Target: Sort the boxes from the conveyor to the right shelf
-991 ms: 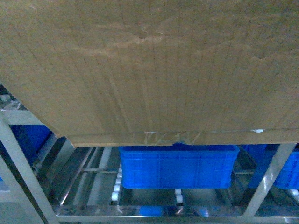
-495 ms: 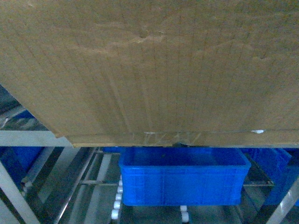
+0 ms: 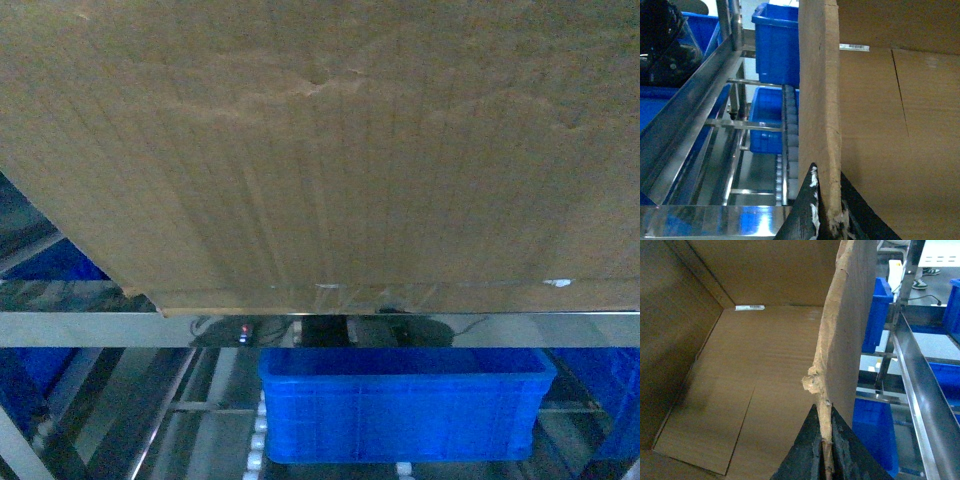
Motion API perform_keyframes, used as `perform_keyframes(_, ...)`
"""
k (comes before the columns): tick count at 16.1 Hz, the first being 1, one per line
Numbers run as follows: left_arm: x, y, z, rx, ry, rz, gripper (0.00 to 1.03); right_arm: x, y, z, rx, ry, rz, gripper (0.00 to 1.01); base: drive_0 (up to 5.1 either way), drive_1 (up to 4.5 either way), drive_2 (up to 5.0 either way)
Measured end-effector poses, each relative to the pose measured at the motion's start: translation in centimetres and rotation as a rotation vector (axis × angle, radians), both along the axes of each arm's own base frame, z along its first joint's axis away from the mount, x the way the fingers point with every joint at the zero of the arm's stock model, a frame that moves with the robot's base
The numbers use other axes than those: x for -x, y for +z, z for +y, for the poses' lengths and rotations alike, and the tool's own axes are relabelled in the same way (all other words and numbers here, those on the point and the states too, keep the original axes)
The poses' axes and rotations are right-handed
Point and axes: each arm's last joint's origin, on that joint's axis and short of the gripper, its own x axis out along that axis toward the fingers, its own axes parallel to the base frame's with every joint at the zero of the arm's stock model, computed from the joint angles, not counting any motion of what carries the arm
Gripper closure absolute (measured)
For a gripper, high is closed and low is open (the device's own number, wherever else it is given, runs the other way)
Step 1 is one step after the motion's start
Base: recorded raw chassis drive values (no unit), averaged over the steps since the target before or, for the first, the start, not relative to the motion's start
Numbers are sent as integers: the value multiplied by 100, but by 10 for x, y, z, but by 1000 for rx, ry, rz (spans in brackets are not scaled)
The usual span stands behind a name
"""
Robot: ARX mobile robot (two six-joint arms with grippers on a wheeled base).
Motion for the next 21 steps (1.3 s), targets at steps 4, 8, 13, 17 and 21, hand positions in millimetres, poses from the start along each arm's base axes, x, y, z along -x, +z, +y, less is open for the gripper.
perform_keyframes(4,0,1,2,1,8,-3,100,-1,-1,1,-1,11,1,99,0,0,0)
perform_keyframes(8,0,0,1,0,3,1,100,0,-1,1,0,6,3,99,0,0,0)
perform_keyframes(13,-40,17,12,-26,9,65,100,-32,4,8,-70,19,96,99,0,0,0)
perform_keyframes(17,-98,19,13,-53,19,201,101,-97,0,11,-155,41,265,99,0,0,0)
perform_keyframes(21,-109,12,12,-44,55,208,86,-106,-3,14,-171,71,286,80,0,0,0)
